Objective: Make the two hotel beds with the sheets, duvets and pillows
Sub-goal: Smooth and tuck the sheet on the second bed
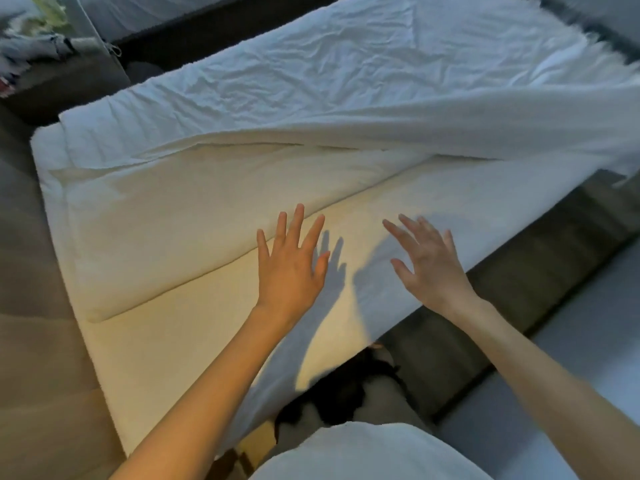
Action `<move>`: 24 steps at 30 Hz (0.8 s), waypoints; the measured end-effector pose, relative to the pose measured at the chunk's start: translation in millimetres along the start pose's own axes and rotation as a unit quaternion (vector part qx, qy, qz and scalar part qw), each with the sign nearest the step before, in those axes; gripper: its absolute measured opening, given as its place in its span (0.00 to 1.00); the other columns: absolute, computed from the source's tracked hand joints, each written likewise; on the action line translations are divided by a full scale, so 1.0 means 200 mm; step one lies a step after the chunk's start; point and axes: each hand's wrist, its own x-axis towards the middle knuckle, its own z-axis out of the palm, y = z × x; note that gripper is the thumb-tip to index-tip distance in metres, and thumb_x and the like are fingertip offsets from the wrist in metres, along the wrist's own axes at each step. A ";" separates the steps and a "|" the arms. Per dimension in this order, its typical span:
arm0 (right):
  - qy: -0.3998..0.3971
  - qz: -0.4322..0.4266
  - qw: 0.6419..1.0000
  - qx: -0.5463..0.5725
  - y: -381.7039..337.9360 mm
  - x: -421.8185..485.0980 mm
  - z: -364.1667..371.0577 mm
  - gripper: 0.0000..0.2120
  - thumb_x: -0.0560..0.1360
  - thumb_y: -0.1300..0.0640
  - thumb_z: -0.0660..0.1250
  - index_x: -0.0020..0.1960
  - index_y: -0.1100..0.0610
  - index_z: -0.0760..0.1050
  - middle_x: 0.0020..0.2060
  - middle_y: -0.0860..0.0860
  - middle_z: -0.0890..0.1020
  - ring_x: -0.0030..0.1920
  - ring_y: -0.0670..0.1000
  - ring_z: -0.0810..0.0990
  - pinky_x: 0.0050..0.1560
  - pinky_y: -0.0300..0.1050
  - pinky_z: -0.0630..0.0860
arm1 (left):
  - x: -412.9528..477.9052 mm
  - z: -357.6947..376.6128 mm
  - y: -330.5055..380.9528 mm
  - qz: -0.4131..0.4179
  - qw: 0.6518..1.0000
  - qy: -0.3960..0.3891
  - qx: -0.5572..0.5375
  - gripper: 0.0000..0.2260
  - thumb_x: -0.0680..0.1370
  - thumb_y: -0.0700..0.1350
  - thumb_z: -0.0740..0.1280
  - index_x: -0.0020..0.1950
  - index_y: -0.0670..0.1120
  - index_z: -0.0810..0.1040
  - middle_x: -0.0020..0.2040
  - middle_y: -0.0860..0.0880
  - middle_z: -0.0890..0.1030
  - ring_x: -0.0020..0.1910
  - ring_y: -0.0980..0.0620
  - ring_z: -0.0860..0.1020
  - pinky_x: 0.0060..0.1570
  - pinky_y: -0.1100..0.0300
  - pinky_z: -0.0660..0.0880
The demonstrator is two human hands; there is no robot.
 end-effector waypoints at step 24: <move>0.094 0.233 0.968 -0.013 2.29 -0.07 -0.86 0.28 0.79 0.52 0.61 0.77 0.48 0.57 0.77 0.51 0.60 0.77 0.56 0.54 0.74 0.65 0.53 | 1.35 0.31 2.38 0.191 0.980 -0.037 0.039 0.26 0.82 0.60 0.49 0.78 0.59 0.45 0.79 0.51 0.40 0.78 0.45 0.40 0.73 0.41 0.38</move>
